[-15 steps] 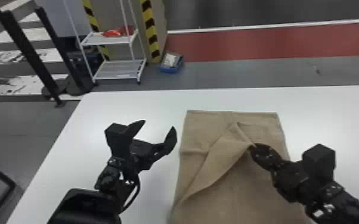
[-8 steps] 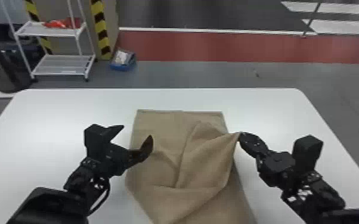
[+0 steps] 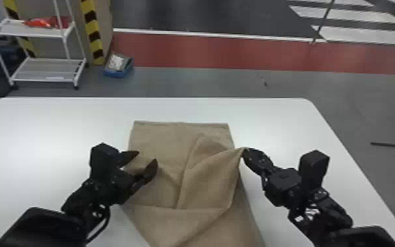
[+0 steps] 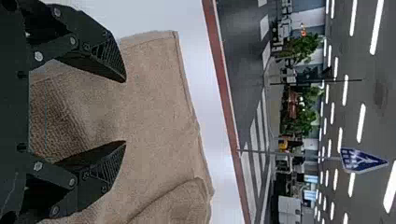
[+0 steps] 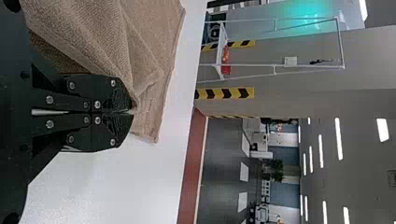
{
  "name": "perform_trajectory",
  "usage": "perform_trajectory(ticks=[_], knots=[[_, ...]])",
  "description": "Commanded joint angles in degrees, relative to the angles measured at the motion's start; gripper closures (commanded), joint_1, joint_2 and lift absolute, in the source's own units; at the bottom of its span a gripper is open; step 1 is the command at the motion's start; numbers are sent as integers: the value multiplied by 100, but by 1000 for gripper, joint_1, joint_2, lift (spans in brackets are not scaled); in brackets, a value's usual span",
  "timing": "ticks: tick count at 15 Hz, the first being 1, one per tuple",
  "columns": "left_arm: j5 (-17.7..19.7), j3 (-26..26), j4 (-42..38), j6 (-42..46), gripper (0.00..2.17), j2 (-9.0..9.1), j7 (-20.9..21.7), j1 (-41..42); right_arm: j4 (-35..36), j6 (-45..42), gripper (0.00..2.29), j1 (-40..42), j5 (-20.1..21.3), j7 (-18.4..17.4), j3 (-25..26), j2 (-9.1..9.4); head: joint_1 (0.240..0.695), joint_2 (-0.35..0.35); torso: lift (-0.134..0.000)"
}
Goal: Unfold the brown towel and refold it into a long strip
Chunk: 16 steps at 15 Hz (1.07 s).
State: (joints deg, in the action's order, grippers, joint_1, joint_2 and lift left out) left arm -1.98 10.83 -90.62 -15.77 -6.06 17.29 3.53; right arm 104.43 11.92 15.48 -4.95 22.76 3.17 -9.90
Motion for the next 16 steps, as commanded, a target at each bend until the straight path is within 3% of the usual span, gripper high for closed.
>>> perform_trajectory(ticks=[1, 3, 4, 8, 11, 14, 16], knots=[[-12, -28, 0, -89, 822, -18, 2, -2, -10, 0, 1652, -28, 21, 0, -27, 5, 695, -125, -122], [-12, -37, -18, -264, 1376, -18, -15, 7, -10, 35, 1652, -37, 29, 18, -27, 5, 695, -115, -122], [-12, -54, -35, -264, 1477, -18, -33, 16, -10, 35, 1652, -37, 21, 18, -27, -4, 695, -113, -122], [40, -344, -466, -264, 1480, -18, -173, 280, 25, 35, 1652, -89, 3, 18, 0, -21, 695, -102, -122], [119, -977, -1450, -352, 1480, -18, -683, 816, 253, 299, 1652, -300, 47, -26, -115, -12, 695, -77, -122], [119, -1680, -2689, -1055, 1480, -27, -1026, 1554, 253, 756, 1652, -713, 161, -185, -88, 5, 695, 14, -122], [-92, -1803, -3349, -1548, 1477, -36, -1193, 2081, 245, 861, 1652, -740, 223, -272, 114, 14, 695, 55, -122]])
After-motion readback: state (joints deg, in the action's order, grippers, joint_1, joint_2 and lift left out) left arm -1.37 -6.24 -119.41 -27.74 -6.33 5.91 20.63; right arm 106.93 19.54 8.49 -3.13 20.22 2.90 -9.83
